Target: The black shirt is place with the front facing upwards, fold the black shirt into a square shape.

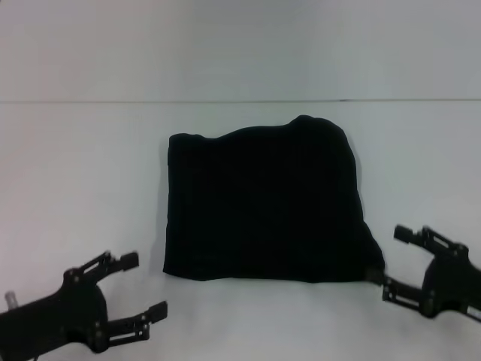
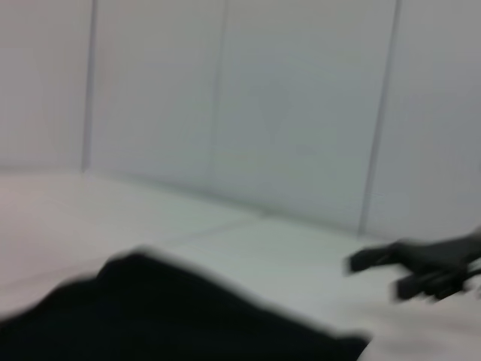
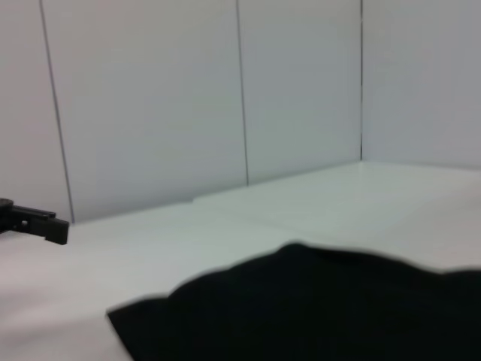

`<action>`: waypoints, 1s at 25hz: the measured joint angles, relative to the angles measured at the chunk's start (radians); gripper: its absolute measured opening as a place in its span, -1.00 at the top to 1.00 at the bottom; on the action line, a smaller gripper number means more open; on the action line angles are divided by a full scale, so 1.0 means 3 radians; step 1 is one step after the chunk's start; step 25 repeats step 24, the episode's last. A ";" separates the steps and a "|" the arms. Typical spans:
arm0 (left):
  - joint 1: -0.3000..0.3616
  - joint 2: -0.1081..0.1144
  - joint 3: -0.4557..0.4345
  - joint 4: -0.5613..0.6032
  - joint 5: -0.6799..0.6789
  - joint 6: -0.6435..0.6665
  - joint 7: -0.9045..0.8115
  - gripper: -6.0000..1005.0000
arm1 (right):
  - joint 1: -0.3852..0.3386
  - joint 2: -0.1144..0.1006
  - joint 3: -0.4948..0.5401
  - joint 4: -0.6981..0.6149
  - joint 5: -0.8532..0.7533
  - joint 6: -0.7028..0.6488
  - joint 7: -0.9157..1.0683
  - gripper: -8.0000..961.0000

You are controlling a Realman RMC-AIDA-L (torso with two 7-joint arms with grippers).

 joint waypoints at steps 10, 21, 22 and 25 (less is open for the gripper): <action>-0.0056 -0.0002 -0.0033 -0.0172 0.0051 -0.0443 -0.0072 -0.89 | -0.0120 0.0008 0.0001 0.0065 -0.0030 0.0254 -0.0130 -0.87; -0.0114 0.0008 -0.0034 -0.0194 0.0050 -0.0402 -0.0073 -0.89 | -0.0062 0.0012 -0.0001 0.0080 -0.0032 0.0286 -0.0133 -0.87; -0.0115 0.0008 -0.0034 -0.0194 0.0047 -0.0406 -0.0073 -0.89 | -0.0045 0.0014 -0.0007 0.0093 -0.0032 0.0286 -0.0134 -0.87; -0.0123 0.0009 -0.0035 -0.0194 0.0037 -0.0411 -0.0073 -0.89 | -0.0019 0.0014 -0.0010 0.0119 -0.0032 0.0285 -0.0134 -0.87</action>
